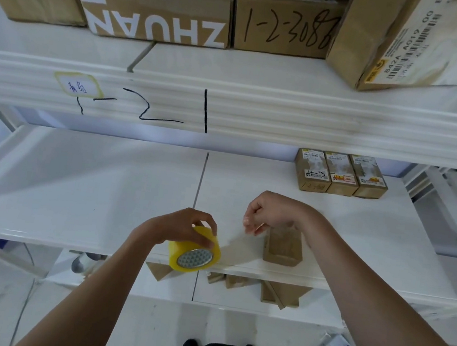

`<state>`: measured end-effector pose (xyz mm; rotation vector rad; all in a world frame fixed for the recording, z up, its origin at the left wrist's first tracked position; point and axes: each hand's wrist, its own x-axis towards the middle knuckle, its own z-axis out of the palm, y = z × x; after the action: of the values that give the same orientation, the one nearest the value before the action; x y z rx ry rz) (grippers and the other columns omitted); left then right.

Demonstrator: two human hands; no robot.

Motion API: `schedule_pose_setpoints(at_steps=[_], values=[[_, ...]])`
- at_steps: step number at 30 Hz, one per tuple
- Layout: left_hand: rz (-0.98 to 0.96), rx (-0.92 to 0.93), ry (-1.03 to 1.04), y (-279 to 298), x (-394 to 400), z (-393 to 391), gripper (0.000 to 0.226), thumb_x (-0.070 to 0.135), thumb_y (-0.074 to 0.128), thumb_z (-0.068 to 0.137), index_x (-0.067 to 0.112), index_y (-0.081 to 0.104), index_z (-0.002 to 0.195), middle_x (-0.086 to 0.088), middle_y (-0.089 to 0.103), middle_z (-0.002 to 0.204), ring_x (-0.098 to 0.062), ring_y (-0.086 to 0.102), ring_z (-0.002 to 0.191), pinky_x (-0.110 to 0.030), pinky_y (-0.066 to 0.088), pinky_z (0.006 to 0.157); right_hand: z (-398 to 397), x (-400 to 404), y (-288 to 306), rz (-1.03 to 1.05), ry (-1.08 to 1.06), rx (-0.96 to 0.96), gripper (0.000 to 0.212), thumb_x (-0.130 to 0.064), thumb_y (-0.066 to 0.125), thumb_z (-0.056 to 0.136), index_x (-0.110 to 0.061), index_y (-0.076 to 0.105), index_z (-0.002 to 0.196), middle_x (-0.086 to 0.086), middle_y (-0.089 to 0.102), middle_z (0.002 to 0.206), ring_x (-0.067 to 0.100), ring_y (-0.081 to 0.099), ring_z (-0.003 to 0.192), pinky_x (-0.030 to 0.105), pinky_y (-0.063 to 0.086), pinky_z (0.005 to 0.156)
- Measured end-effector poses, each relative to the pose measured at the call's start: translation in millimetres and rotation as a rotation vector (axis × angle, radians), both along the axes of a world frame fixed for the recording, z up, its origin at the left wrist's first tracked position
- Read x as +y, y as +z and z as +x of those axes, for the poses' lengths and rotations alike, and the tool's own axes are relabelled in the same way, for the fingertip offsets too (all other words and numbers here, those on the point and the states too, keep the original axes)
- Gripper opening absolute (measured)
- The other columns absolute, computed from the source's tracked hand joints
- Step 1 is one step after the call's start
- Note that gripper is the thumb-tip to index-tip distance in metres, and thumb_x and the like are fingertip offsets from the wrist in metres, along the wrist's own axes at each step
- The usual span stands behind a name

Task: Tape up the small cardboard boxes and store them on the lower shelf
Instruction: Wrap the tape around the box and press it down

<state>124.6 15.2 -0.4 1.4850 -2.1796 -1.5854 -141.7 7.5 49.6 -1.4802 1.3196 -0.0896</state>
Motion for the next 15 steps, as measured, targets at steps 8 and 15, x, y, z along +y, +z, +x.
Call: schedule_pose_setpoints(at_steps=[8,15], values=[[0.049,0.043,0.068,-7.8,17.6,-5.6,0.028,0.045,0.084,0.077,0.049,0.069,0.101,0.015,0.070,0.104,-0.009,0.067,0.097,-0.023,0.058,0.077,22.7,-1.4,25.8,-0.149,0.043,0.208,0.005,-0.006,0.074,0.089,-0.007,0.075,0.093,0.005,0.078,0.075,0.015,0.077,0.073,0.028,0.063,0.074],[0.230,0.127,0.116,-9.5,37.6,-5.1,0.034,0.041,0.075,0.088,0.050,0.063,0.118,0.002,0.072,0.114,-0.019,0.070,0.104,-0.034,0.060,0.087,53.9,2.4,52.8,-0.301,0.227,0.457,0.002,-0.009,0.075,0.086,-0.011,0.076,0.085,-0.005,0.075,0.068,0.008,0.074,0.069,0.019,0.051,0.057]])
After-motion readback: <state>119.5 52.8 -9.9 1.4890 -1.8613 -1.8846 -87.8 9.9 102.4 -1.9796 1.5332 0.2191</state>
